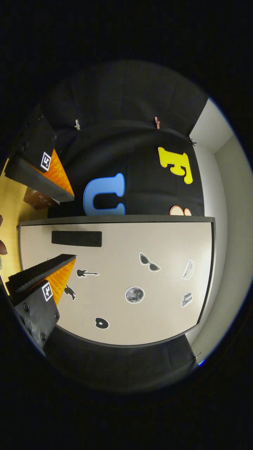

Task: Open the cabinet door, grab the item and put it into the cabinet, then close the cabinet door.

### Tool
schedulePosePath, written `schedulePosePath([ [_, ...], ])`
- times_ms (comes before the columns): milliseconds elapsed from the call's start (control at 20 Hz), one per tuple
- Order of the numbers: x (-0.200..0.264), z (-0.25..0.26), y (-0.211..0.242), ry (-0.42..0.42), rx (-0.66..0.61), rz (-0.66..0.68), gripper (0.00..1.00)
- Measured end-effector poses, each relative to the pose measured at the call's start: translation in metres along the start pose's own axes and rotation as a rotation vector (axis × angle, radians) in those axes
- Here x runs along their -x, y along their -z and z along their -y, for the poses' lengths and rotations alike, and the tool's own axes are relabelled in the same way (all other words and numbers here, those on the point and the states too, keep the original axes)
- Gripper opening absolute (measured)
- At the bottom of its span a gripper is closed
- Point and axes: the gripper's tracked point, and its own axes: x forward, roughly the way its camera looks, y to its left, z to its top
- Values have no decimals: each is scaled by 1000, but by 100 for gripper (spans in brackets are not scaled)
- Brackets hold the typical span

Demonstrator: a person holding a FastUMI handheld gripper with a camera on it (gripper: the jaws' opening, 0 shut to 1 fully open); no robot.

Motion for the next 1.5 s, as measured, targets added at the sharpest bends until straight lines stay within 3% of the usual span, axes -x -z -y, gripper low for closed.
schedulePosePath([
  [250,-47,11,18,32,-3,-25,97],
  [350,-60,14,19,41,-23,-18,90],
  [450,-70,18,19,57,-36,-16,78],
  [600,-72,22,26,62,-45,-41,45],
  [800,-80,23,25,91,11,-20,33],
  [950,-78,24,24,61,-3,-39,21],
  [1250,-55,20,21,11,-2,-56,21],
  [1500,4,38,19,-48,-23,-56,21],
])
